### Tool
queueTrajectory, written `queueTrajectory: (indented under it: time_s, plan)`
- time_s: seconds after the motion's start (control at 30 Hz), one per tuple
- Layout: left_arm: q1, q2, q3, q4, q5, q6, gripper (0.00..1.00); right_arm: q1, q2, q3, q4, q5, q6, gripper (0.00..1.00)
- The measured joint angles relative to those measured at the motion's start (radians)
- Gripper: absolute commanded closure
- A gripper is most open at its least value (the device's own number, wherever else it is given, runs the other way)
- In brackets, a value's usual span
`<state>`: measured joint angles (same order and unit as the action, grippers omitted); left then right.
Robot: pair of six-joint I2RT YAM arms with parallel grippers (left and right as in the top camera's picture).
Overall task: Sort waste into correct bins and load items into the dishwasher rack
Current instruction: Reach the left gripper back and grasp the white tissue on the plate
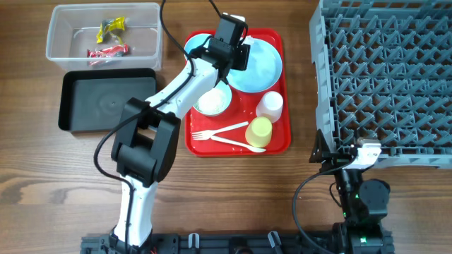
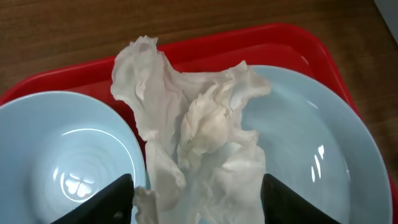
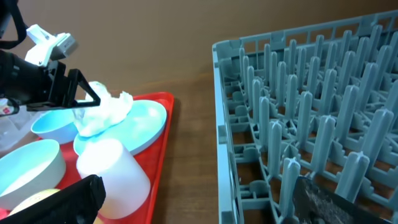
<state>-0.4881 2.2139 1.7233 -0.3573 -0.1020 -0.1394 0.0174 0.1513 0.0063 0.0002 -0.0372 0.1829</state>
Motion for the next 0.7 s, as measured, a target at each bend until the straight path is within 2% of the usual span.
queueTrajectory:
  time_s: [0.07,0.23,0.27,0.47,0.57,0.7]
  plan:
    - [0.000,0.023,0.000,0.000,0.000,0.000,0.45,0.000,0.014,0.000,0.000,0.000,0.000,0.00]
    - [0.003,0.053,0.000,0.010,0.000,0.000,0.78,0.000,0.020,0.000,0.000,0.000,0.000,0.00]
    - [0.003,0.053,0.000,0.014,-0.001,0.003,0.81,0.000,0.020,0.000,0.000,0.000,0.000,0.00]
    - [0.002,0.053,0.000,0.030,0.004,-0.008,0.83,0.000,0.020,0.000,0.000,0.000,0.000,0.00]
    - [0.002,0.053,0.000,0.030,0.004,-0.012,0.96,0.000,0.020,0.000,0.000,0.000,0.000,0.00]
    - [0.002,0.053,0.000,0.024,0.007,-0.020,0.96,0.000,0.020,0.000,0.000,0.000,0.000,0.00]
